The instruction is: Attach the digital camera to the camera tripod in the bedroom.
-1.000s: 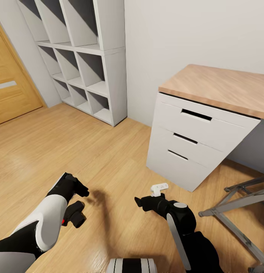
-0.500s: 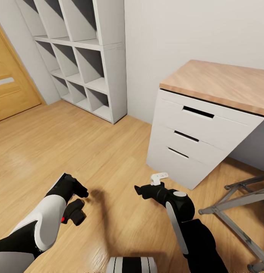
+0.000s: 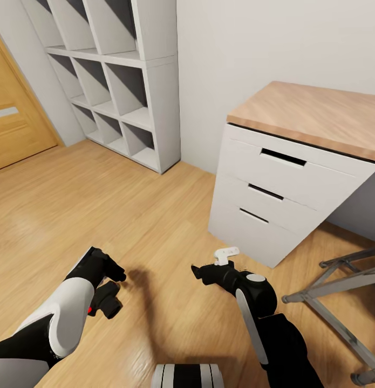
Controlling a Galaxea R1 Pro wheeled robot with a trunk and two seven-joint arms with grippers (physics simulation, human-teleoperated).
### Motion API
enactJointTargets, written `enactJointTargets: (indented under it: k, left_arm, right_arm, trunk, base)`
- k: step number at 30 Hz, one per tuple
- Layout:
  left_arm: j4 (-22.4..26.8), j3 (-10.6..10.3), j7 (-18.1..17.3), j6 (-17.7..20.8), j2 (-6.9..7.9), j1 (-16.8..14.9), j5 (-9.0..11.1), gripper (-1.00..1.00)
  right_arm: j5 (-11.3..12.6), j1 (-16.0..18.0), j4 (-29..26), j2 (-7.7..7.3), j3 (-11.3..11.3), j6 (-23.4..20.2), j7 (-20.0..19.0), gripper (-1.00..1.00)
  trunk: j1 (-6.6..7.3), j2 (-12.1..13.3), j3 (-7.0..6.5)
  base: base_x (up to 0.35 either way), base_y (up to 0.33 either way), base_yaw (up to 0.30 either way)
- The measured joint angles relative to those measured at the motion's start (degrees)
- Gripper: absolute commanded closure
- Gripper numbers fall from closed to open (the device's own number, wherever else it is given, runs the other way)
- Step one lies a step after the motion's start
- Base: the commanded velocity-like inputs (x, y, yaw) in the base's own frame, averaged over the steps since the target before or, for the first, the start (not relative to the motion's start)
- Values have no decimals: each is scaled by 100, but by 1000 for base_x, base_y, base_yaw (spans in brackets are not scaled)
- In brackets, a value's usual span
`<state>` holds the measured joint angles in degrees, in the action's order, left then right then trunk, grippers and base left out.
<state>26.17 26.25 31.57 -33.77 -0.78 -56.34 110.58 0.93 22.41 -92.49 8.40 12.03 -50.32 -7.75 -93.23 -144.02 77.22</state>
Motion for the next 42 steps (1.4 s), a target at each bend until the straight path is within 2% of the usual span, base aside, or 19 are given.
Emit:
enactJointTargets:
  k: [6,17,32,33,35,42]
  left_arm:
    - [-1,9,2,-3,4,15,4,-100]
    - [0,29,3,-4,11,32,7,-100]
    - [0,30,3,-4,11,33,6,-100]
    - [0,33,4,-4,11,34,7,-100]
    - [-1,39,6,-4,12,35,11,-100]
    - [-3,41,9,-6,8,33,12,-100]
  right_arm:
    - [23,-212,0,-5,-27,58,-14,-100]
    - [26,-376,4,-14,-57,87,-21,-100]
    - [27,-392,5,-14,-59,90,-21,-100]
    - [25,-378,6,-21,-109,89,-22,-100]
    - [25,-202,7,-14,-353,64,-17,-100]
    - [32,246,8,2,-670,10,50,-100]
  trunk:
    - [0,0,5]
    - [0,0,8]
    - [0,0,9]
    - [0,0,9]
    - [0,0,9]
    - [0,0,9]
  base:
    - [0,0,0]
    - [0,0,0]
    - [0,0,0]
    - [0,0,0]
    - [0,0,0]
    - [0,0,0]
